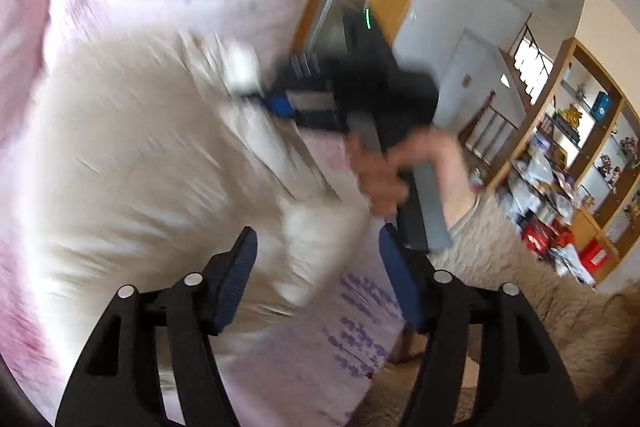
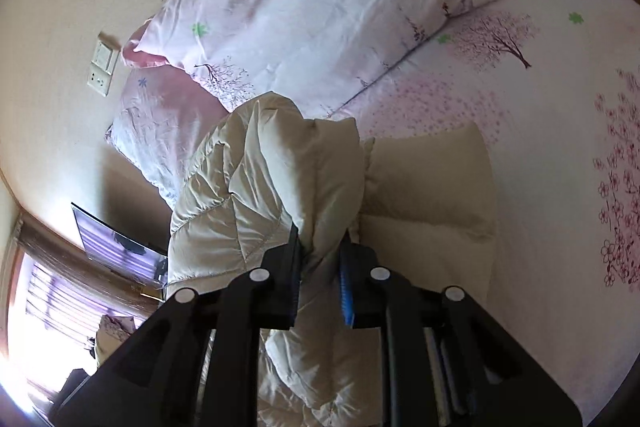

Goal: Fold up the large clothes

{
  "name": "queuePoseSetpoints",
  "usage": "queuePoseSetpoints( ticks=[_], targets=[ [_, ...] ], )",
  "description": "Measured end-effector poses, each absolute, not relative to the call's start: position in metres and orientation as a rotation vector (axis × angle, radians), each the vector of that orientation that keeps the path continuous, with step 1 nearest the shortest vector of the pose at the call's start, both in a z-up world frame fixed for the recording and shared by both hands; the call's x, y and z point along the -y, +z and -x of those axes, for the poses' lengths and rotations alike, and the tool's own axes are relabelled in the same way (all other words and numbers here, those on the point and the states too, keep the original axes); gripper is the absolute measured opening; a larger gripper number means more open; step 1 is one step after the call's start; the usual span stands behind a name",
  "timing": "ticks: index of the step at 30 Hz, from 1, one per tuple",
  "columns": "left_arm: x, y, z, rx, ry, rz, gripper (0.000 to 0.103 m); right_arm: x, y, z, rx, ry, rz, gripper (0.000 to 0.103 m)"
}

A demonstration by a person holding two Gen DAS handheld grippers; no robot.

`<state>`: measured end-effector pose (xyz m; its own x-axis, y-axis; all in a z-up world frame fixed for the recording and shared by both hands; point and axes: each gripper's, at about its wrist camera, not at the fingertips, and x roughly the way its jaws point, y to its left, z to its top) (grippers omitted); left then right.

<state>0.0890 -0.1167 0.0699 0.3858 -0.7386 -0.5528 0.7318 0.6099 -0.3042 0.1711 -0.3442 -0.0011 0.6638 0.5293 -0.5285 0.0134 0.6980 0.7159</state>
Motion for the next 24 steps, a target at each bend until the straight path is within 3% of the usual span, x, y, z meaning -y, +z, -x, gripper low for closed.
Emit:
queuePoseSetpoints(
  ticks=[5, 24],
  targets=[
    [0.076, 0.09, -0.117, -0.608, -0.708, -0.008, 0.068, 0.347, -0.005, -0.174, -0.81, 0.337, -0.781, 0.017],
    [0.086, 0.036, -0.193, -0.857, -0.621, -0.018, 0.068, 0.373, -0.045, -0.171, -0.84, 0.248, -0.871, 0.016]
  ],
)
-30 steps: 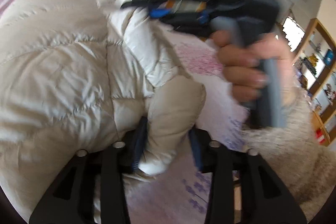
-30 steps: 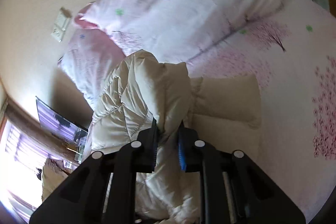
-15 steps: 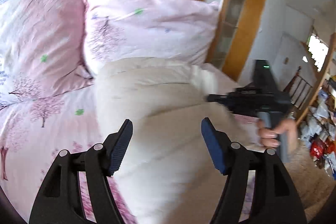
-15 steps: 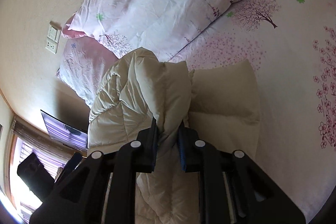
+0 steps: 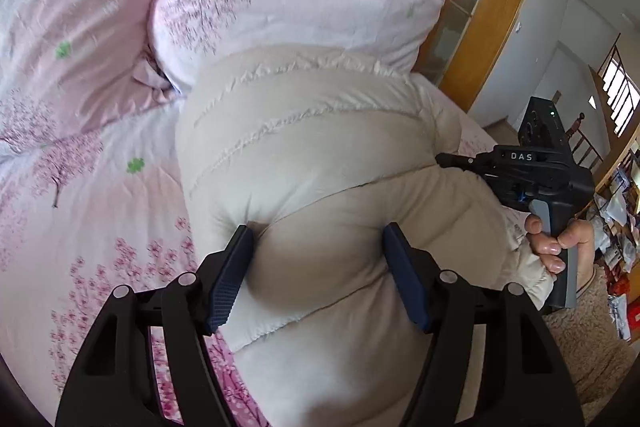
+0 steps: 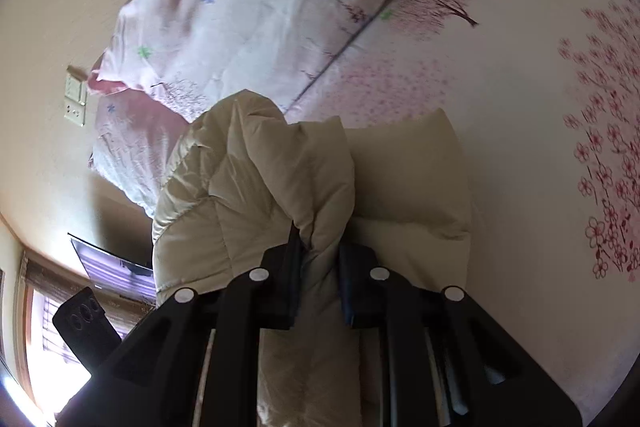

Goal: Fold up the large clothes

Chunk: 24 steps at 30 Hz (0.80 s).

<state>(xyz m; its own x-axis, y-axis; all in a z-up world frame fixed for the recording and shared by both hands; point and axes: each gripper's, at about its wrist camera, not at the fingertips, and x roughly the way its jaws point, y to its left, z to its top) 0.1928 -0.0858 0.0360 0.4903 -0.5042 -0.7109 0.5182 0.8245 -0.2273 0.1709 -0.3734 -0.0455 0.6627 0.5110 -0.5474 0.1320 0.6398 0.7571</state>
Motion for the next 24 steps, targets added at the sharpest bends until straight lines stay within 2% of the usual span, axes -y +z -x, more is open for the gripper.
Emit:
queuePoseSetpoints(
  ticks=[6, 10, 15, 20, 22, 24],
  targets=[
    [0.096, 0.02, -0.201, -0.9, -0.621, -0.041, 0.068, 0.375, -0.057, -0.169, -0.861, 0.215, -0.877, 0.019],
    [0.096, 0.021, -0.198, -0.892, -0.621, -0.068, 0.069, 0.369, -0.028, -0.147, -0.801, 0.11, -0.725, 0.035],
    [0.093, 0.02, -0.2, -0.896, -0.629, -0.049, 0.069, 0.346, 0.014, -0.087, -0.619, 0.152, -0.572, 0.035],
    [0.093, 0.019, -0.199, -0.894, -0.629, -0.044, 0.07, 0.308, -0.004, -0.065, -0.7, 0.258, -0.467, 0.034],
    [0.092, 0.019, -0.2, -0.894, -0.632, -0.04, 0.07, 0.303, -0.023, -0.066, -0.753, 0.224, -0.445, 0.029],
    [0.092, 0.019, -0.199, -0.892, -0.636, -0.039, 0.071, 0.303, -0.039, -0.068, -0.786, 0.218, -0.47, 0.029]
  ],
)
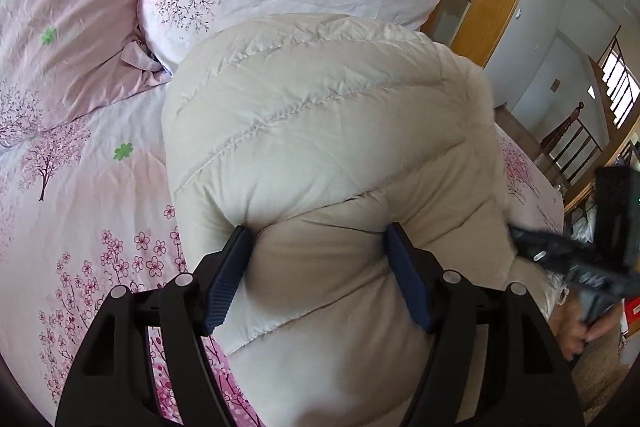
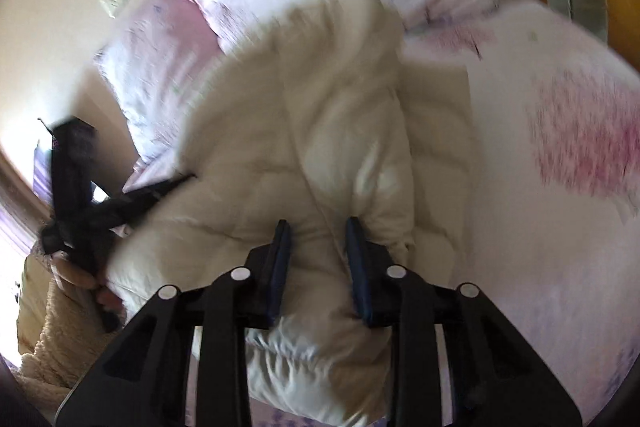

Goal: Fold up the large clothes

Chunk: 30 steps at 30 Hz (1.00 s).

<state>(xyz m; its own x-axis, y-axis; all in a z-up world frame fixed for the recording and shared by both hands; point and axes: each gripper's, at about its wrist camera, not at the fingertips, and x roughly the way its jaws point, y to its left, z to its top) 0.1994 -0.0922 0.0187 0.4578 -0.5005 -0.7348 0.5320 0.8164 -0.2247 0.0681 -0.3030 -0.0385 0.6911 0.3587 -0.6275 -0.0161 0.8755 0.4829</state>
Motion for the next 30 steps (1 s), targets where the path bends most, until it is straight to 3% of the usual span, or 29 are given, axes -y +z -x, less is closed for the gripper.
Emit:
queuePoseSetpoints(
  ticks=[8, 9, 12, 18, 20, 22, 30],
  targets=[
    [0.094, 0.032, -0.189, -0.844, -0.656, -0.056, 0.071, 0.303, -0.047, -0.06, -0.824, 0.217, -0.477, 0.03],
    [0.088, 0.039, -0.189, -0.825, -0.674, -0.034, 0.071, 0.309, -0.04, -0.062, -0.827, 0.235, -0.505, 0.036],
    [0.074, 0.057, -0.198, -0.766, -0.645, -0.003, 0.071, 0.34, -0.012, -0.067, -0.72, 0.254, -0.629, 0.067],
    [0.075, 0.06, -0.235, -0.776, -0.539, -0.039, 0.071, 0.374, 0.009, -0.125, -0.696, 0.209, -0.728, 0.069],
    [0.077, 0.06, -0.242, -0.781, -0.53, -0.042, 0.071, 0.375, 0.004, -0.147, -0.731, 0.208, -0.765, 0.064],
    [0.079, 0.061, -0.246, -0.786, -0.527, -0.045, 0.071, 0.373, -0.001, -0.158, -0.751, 0.21, -0.769, 0.02],
    [0.088, 0.047, -0.255, -0.822, -0.534, -0.046, 0.072, 0.382, -0.032, -0.161, -0.822, 0.073, -0.76, 0.016]
  ],
)
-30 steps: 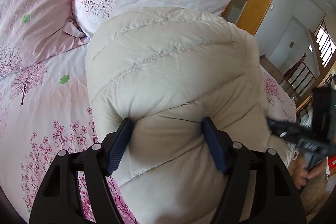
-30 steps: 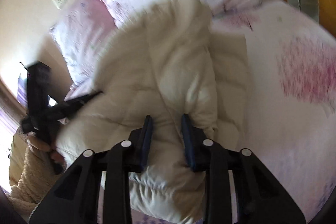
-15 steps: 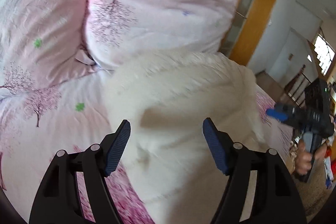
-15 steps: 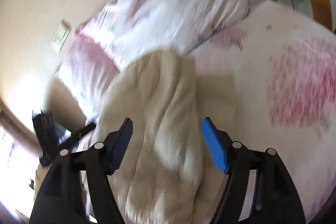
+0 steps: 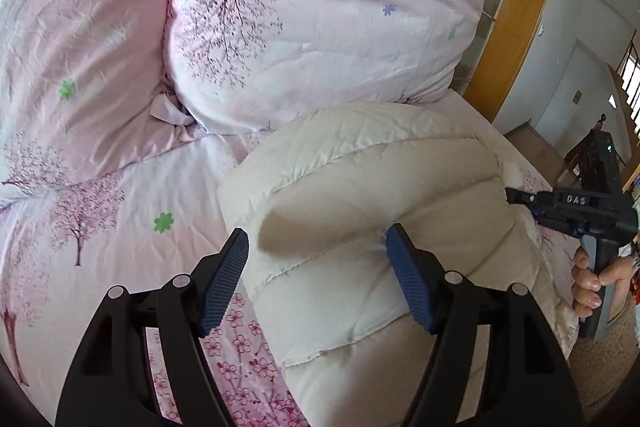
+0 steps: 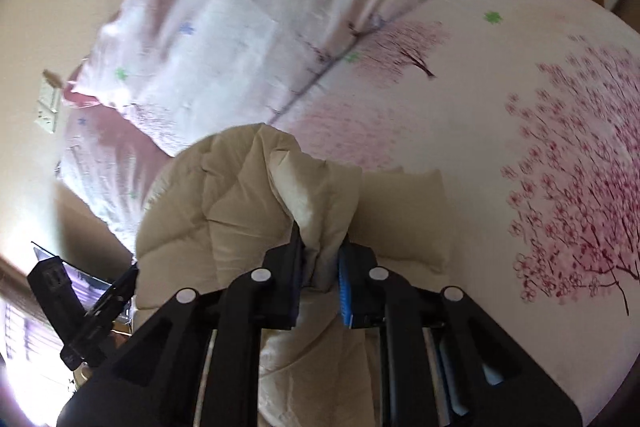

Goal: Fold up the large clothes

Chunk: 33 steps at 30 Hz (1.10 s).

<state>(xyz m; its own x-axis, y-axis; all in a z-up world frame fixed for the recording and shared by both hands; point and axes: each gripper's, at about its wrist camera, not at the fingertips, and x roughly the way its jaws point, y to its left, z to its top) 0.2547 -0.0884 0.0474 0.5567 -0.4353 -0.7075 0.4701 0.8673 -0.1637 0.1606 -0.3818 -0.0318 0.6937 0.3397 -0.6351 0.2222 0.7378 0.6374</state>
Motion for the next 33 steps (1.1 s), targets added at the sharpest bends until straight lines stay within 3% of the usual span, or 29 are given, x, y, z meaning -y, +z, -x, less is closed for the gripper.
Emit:
queuePoseSetpoints(
  ticks=[12, 22, 25, 27, 33],
  targets=[
    [0.1, 0.022, -0.268, -0.878, -0.572, -0.051, 0.073, 0.386, -0.063, -0.165, -0.876, 0.035, -0.763, 0.02],
    [0.097, 0.004, -0.274, -0.891, -0.573, -0.031, 0.082, 0.386, -0.067, -0.167, -0.878, 0.031, -0.761, 0.026],
    [0.086, 0.008, -0.27, -0.883, -0.585, 0.027, 0.081, 0.382, -0.053, -0.157, -0.871, -0.01, -0.7, 0.039],
    [0.075, 0.017, -0.261, -0.867, -0.608, 0.076, 0.074, 0.379, -0.036, -0.138, -0.813, -0.028, -0.641, 0.04],
    [0.054, 0.058, -0.2, -0.704, -0.761, 0.1, 0.074, 0.349, 0.001, -0.065, -0.646, 0.126, -0.514, 0.04]
  ],
)
